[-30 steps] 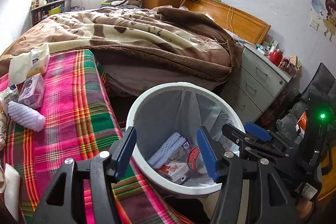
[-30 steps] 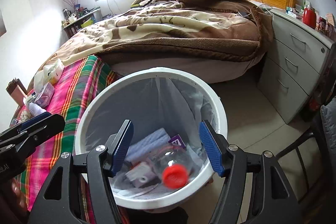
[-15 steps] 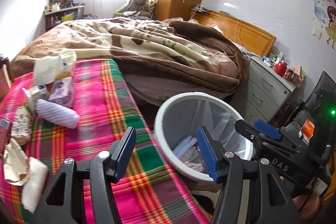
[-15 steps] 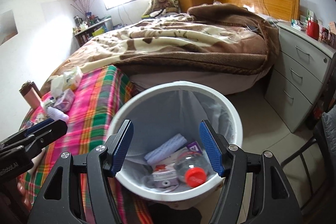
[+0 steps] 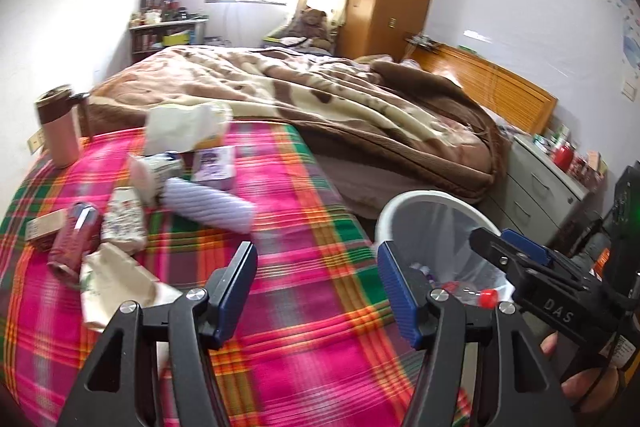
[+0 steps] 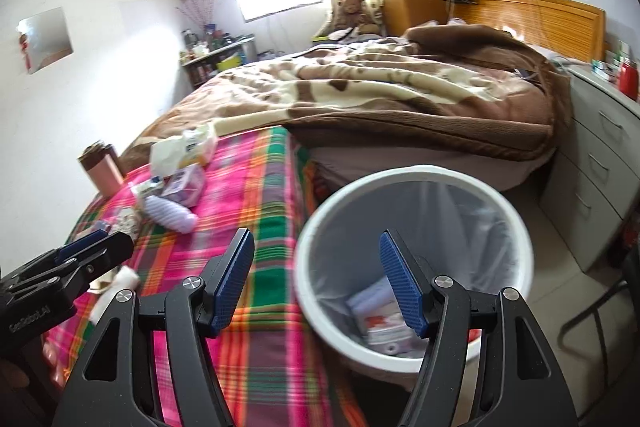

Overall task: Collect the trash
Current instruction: 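Move left gripper to the red can while right moves to the white mesh sleeve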

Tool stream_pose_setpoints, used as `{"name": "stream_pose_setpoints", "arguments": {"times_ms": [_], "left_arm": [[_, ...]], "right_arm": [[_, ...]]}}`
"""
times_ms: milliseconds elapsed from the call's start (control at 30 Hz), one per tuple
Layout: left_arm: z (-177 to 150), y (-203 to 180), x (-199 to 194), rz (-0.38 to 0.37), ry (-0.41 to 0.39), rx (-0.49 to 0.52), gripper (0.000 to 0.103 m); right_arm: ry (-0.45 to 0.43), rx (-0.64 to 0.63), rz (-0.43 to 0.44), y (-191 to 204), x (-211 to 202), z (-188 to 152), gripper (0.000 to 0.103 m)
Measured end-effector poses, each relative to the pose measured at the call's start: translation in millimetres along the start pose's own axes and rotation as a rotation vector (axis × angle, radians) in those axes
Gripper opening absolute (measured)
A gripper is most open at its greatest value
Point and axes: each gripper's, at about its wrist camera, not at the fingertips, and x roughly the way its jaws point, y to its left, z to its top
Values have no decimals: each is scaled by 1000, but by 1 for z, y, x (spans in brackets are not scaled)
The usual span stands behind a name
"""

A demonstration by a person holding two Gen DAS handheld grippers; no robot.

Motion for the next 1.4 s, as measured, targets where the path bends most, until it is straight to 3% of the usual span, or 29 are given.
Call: {"name": "stream_pose_setpoints", "arguments": {"times_ms": [633,833,1067,1400], "left_arm": [[-12,133,-24,186,-10,-148,66],[-12,172,-16,227,34,-191,66],[-9,198,2,265,81,-198,67],[-5,218,30,257,129,-206,67]], "right_arm": [[53,-160,147,91,39,-9,67],[75,-209,181,113,64,0,67],[103,-282,187,131,95,15,67],[149,-387,225,153,128,17,67]]}}
